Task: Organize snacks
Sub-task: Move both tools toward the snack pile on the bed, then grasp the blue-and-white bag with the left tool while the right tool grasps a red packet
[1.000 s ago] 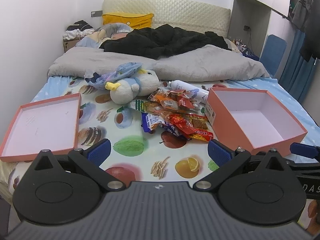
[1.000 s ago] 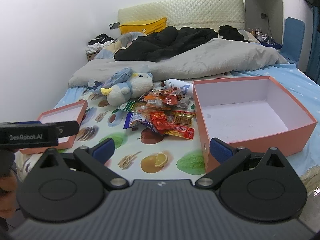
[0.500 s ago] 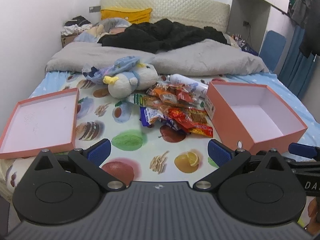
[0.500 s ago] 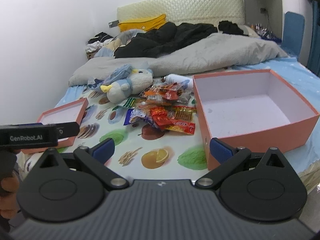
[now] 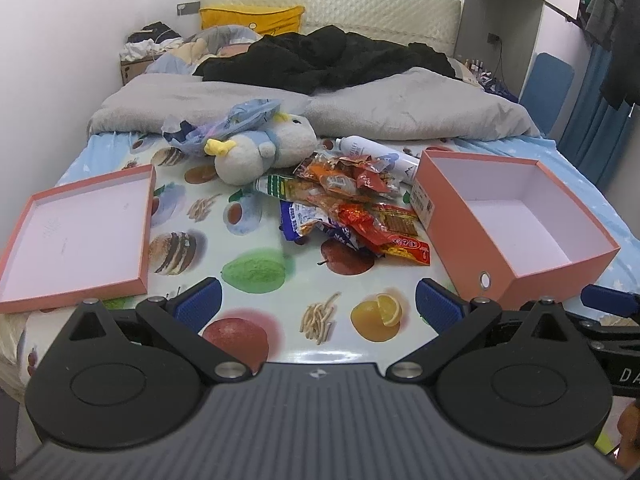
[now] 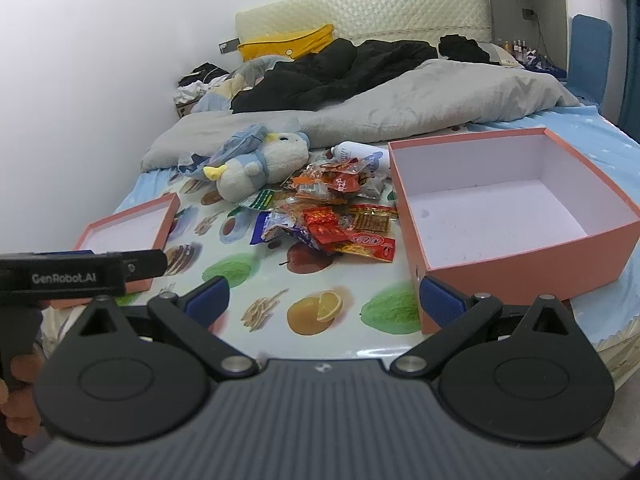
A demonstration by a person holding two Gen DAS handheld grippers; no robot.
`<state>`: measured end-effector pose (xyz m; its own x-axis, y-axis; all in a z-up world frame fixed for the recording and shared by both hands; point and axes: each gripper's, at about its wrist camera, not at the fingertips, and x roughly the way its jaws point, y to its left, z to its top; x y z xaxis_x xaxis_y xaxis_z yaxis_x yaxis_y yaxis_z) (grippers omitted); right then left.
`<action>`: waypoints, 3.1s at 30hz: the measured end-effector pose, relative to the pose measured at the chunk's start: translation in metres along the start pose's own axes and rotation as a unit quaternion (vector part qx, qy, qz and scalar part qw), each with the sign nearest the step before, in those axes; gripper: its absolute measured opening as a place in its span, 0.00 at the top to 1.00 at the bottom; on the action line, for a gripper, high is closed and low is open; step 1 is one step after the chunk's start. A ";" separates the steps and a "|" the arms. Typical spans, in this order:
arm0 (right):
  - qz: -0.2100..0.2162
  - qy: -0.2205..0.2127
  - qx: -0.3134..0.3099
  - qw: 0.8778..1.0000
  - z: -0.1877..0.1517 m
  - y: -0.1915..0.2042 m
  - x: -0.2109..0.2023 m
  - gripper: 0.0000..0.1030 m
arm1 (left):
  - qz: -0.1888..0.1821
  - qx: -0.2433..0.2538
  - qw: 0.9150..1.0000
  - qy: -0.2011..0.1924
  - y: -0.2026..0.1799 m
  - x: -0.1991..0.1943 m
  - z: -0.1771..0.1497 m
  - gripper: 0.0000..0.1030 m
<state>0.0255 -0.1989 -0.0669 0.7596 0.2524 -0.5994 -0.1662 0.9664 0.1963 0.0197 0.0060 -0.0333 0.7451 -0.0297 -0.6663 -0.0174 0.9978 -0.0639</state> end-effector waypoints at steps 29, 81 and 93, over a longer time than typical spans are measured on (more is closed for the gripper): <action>-0.007 0.002 0.000 1.000 0.002 0.001 0.005 0.00 | -0.016 -0.007 1.000 0.002 -0.001 0.010 0.005 0.00; -0.008 -0.012 -0.044 0.999 0.003 0.011 0.098 0.00 | -0.014 0.010 0.997 0.076 0.030 0.156 0.037 0.00; -0.023 -0.012 -0.053 0.998 0.008 0.014 0.150 0.00 | -0.035 -0.001 0.995 0.091 0.048 0.233 0.056 0.00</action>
<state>0.1422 -0.1482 -0.1475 0.7826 0.2081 -0.5867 -0.1958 0.9769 0.0854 0.2301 0.0504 -0.1500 0.6115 -0.1089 -0.7837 0.0290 0.9929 -0.1154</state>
